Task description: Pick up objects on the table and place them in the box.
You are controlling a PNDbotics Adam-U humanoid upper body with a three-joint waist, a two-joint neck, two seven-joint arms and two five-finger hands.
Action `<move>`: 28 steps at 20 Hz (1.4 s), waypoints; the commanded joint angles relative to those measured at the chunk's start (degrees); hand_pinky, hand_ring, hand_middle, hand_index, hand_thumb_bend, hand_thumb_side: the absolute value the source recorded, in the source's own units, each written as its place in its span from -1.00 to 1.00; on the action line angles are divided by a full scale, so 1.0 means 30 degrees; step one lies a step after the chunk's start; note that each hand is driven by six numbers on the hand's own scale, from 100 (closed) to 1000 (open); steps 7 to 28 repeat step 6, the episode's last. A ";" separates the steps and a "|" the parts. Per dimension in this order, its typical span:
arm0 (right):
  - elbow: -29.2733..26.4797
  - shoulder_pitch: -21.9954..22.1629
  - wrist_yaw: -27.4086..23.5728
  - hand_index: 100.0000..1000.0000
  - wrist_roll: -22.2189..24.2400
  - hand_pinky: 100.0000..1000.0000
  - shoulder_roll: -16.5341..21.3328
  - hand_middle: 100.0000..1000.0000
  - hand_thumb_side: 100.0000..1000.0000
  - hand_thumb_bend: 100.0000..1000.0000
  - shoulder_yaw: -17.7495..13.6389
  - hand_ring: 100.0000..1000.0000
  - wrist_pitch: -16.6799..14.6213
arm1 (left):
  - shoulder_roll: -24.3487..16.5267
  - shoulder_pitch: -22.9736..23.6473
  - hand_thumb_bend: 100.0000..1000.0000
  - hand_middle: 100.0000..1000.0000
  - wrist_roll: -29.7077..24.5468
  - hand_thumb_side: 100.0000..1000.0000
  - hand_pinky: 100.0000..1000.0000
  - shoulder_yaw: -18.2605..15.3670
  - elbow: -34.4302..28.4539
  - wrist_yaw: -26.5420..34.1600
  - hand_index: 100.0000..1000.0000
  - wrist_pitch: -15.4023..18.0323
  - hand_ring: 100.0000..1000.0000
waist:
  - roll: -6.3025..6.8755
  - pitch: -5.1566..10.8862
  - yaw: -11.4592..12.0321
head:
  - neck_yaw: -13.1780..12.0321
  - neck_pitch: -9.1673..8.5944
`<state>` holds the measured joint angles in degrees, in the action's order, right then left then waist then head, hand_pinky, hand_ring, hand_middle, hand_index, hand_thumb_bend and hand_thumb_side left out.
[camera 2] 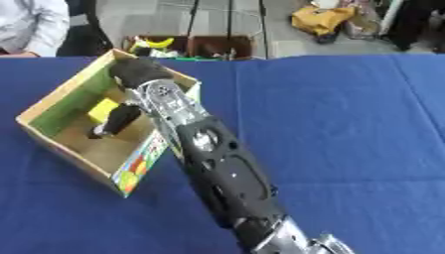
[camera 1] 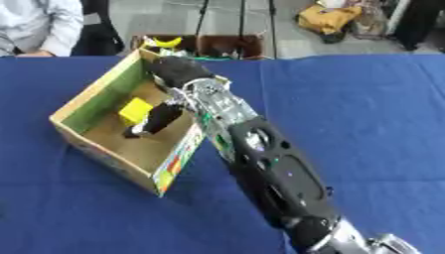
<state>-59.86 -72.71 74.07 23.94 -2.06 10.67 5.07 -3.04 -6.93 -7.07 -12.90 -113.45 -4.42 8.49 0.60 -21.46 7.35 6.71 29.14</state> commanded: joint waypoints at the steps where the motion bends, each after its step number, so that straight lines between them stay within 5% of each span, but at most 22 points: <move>1: -0.2622 -0.0585 -0.1771 0.82 -0.0324 0.62 0.1221 0.63 0.25 0.22 0.0239 0.67 0.0146 | -0.0345 0.0059 -1.00 -0.05 0.0094 0.96 -0.39 -0.0097 -0.0379 0.0015 0.68 0.0081 -0.27 | 0.0179 0.0523 -0.0140 | -0.0218 0.0139; 4: -0.5294 -0.0288 -0.4049 0.78 -0.0544 0.61 0.2639 0.56 0.13 0.04 0.0460 0.63 0.0590 | -0.0356 0.0108 -1.00 -0.05 0.0186 0.96 -0.39 -0.0175 -0.0379 -0.0014 0.68 0.0100 -0.27 | 0.0254 0.0581 -0.0497 | -0.0533 0.0301; 6: -0.7061 0.0138 -0.5675 0.75 -0.0894 0.60 0.3649 0.50 0.05 -0.39 0.0442 0.57 0.1207 | -0.0373 0.0110 -1.00 -0.05 0.0261 0.96 -0.39 -0.0237 -0.0379 -0.0033 0.68 0.0104 -0.27 | 0.0292 0.0624 -0.0717 | -0.0794 0.0337; 28: -0.7061 0.0138 -0.5675 0.75 -0.0894 0.60 0.3649 0.50 0.05 -0.39 0.0442 0.57 0.1207 | -0.0373 0.0110 -1.00 -0.05 0.0261 0.96 -0.39 -0.0237 -0.0379 -0.0033 0.68 0.0104 -0.27 | 0.0292 0.0624 -0.0717 | -0.0794 0.0337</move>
